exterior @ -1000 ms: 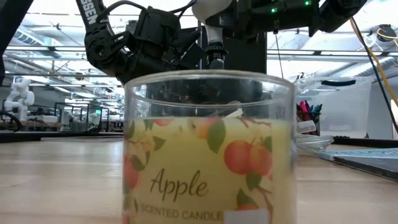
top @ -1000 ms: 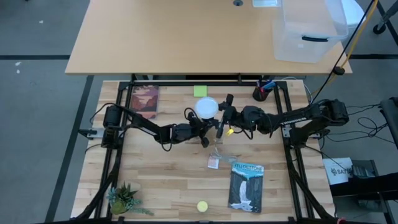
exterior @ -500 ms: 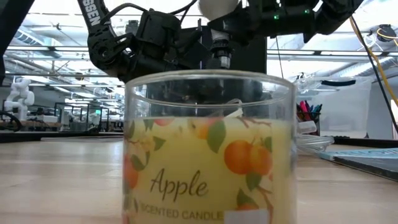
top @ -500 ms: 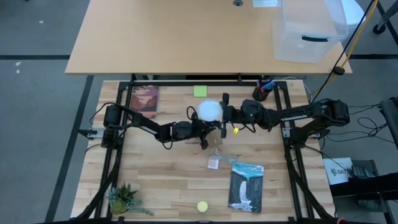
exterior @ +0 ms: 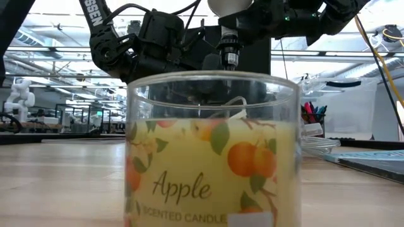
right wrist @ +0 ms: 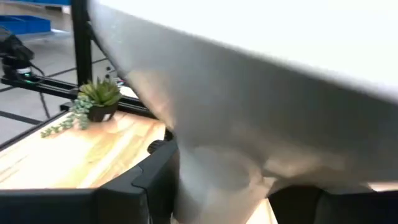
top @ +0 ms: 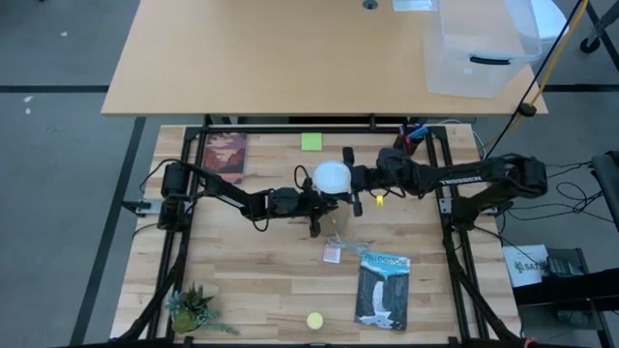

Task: Screw lightbulb
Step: Remove the white lightbulb from the brown lamp

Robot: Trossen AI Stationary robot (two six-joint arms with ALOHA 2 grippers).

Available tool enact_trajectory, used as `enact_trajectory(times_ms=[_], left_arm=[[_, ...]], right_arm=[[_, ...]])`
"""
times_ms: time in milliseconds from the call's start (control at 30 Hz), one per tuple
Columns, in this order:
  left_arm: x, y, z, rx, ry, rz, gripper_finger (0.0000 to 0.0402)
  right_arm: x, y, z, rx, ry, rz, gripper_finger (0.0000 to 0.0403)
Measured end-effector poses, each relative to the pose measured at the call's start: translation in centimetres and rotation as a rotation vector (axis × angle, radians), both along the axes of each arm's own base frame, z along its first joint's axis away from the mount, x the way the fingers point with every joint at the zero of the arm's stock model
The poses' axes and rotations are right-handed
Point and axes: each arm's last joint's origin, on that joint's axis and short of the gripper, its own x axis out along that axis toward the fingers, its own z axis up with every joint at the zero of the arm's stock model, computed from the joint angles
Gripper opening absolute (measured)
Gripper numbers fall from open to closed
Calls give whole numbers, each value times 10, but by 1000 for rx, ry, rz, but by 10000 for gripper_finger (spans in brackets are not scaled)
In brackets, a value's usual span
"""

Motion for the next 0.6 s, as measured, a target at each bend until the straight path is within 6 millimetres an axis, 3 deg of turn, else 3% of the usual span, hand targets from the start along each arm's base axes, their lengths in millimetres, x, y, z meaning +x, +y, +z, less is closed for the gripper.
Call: enact_trajectory(times_ms=[200,600], left_arm=[[0,0,0,-8,-1,-7,30],[0,1,0,-17,1,1,30]], right_arm=[[-11,0,9,33,17,-8,215],[-35,4,30,63,34,-18,308]])
